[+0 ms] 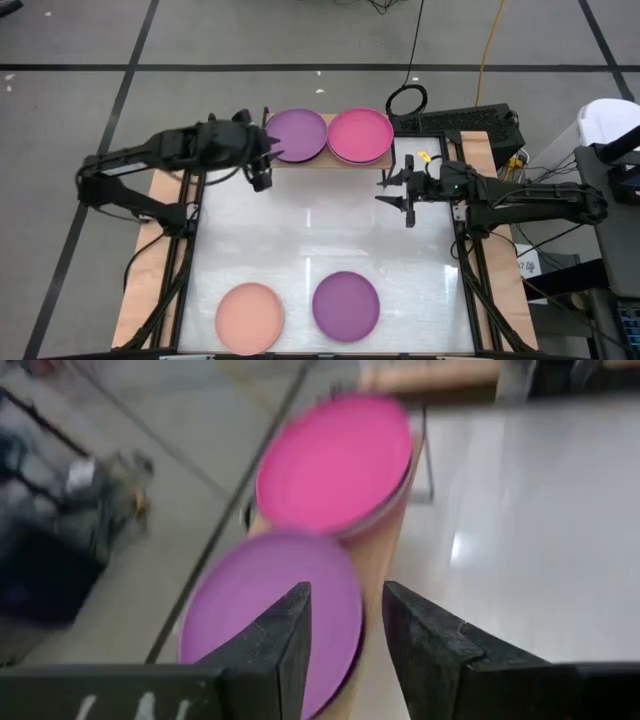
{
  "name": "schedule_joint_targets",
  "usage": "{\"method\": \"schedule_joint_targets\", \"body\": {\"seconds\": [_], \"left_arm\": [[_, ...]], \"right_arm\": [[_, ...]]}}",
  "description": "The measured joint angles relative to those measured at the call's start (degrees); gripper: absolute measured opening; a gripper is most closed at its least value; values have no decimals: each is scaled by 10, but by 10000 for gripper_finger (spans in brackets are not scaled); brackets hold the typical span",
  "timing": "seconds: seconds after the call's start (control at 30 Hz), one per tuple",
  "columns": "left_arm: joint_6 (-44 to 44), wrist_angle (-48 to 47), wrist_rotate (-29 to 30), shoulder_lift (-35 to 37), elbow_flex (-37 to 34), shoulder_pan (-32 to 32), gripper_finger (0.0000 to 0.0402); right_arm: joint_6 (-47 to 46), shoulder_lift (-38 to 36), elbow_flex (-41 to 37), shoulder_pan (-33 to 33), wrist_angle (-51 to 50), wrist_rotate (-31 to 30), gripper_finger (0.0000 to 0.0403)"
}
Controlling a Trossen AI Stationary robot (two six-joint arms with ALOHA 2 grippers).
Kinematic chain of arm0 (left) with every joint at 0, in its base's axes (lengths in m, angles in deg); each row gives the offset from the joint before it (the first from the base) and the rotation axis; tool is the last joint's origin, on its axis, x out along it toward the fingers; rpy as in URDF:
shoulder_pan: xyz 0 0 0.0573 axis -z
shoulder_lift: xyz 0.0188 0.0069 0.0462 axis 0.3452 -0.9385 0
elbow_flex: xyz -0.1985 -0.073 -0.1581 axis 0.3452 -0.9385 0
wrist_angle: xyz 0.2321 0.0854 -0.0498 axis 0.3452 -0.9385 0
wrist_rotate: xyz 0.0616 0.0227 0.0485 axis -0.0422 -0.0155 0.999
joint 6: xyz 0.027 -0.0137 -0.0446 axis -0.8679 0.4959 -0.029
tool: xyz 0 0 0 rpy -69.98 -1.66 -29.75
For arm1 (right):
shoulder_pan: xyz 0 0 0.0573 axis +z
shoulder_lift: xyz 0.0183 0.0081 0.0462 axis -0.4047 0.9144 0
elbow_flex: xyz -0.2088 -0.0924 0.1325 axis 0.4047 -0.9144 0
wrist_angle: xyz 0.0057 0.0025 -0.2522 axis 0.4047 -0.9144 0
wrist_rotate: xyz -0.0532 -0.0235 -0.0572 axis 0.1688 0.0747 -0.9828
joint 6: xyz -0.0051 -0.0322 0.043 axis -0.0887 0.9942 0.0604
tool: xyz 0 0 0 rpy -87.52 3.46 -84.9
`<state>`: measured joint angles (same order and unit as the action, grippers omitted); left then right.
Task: Place and stack plates onto a shelf
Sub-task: Stack the top purple plate on top of the black plate on the shelf
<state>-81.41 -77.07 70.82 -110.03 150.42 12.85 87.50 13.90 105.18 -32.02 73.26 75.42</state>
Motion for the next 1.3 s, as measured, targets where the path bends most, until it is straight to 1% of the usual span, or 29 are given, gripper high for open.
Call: {"method": "schedule_joint_targets", "body": {"seconds": [0.07, 0.17, 0.23, 0.3, 0.33, 0.4, 0.47, 0.53, 0.6, 0.73, 0.83, 0.97, 1.07, 1.17, 1.3], "left_arm": [[-3, 76, 1, 40, -59, 10, 131], [-4, 216, 1, 91, -159, 19, 131], [-6, 300, 1, 109, -219, 16, 131], [-7, 352, 0, 112, -256, 0, 131], [-7, 354, 0, 108, -263, -11, 131], [-7, 344, -17, 90, -259, -39, 131], [-3, 343, -52, 65, -244, -69, 131], [0, 326, -86, 37, -222, -94, 131], [-1, 301, -104, 2, -187, -118, 131], [-12, 204, -107, -74, -122, -157, 131], [-22, 136, -109, -125, -90, -176, 131], [-31, 116, -110, -169, -82, -192, 131], [-29, 112, -110, -188, -82, -200, 131], [-28, 111, -116, -194, -82, -206, 131], [-9, 86, -122, -194, -82, -214, 131]], "right_arm": [[-1, 0, 0, 0, -9, 0, 157], [0, 0, 0, 0, -9, 0, 157], [0, 0, 0, 0, -5, 0, 157], [0, 0, 0, 0, -2, 0, 157], [0, 0, 0, 0, 2, 0, 157], [-1, 0, 0, 0, 8, 0, 157], [-1, 0, 0, 0, 19, 0, 157], [-2, 0, 0, 0, 28, 0, 157], [-1, 0, 0, 0, 30, 0, 157], [-1, 0, 0, 0, 30, 0, 157], [-1, 0, 0, 0, 22, 0, 157], [-1, 0, 0, 0, 7, 0, 157], [0, 0, 0, 0, 1, 0, 157], [0, 0, 0, 0, -5, 0, 157], [0, 0, 0, 0, -5, 0, 157]]}}
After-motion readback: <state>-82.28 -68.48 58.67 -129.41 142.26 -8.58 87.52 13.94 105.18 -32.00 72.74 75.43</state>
